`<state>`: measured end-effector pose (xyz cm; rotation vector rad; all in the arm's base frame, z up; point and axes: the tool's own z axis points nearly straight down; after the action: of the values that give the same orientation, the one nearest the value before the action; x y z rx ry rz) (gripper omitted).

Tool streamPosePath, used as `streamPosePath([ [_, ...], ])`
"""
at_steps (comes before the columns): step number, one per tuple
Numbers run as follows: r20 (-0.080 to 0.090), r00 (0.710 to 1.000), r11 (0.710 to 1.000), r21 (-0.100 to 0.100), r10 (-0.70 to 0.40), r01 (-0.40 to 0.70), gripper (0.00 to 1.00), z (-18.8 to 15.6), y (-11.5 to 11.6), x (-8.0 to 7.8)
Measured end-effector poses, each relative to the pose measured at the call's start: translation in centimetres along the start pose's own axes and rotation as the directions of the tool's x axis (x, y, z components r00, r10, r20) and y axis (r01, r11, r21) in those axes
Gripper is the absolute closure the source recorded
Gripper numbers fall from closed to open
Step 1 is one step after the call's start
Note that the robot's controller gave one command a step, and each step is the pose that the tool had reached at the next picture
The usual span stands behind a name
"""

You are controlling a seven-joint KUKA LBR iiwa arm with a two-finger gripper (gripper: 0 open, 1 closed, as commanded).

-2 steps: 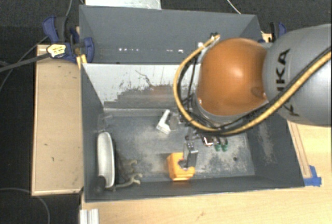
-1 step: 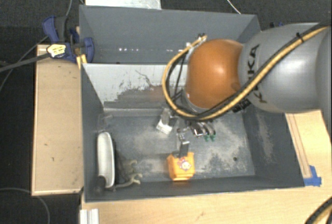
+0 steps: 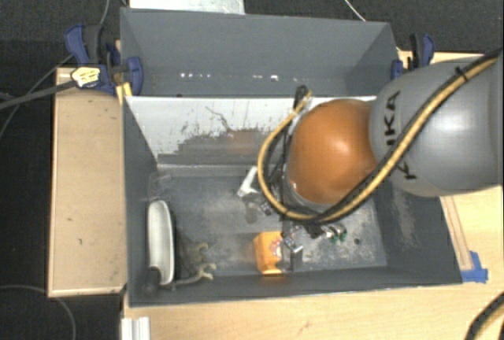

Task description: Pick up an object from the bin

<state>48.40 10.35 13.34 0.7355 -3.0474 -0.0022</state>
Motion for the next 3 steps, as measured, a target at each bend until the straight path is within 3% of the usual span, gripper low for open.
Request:
streamPosePath([
  [1,-0.025,0.970,0.971,-0.005,0.240,-0.241,1.00,5.97,-3.02,0.42],
  [3,-0.027,0.967,0.967,-0.009,0.254,-0.255,1.00,5.87,-3.05,0.68],
])
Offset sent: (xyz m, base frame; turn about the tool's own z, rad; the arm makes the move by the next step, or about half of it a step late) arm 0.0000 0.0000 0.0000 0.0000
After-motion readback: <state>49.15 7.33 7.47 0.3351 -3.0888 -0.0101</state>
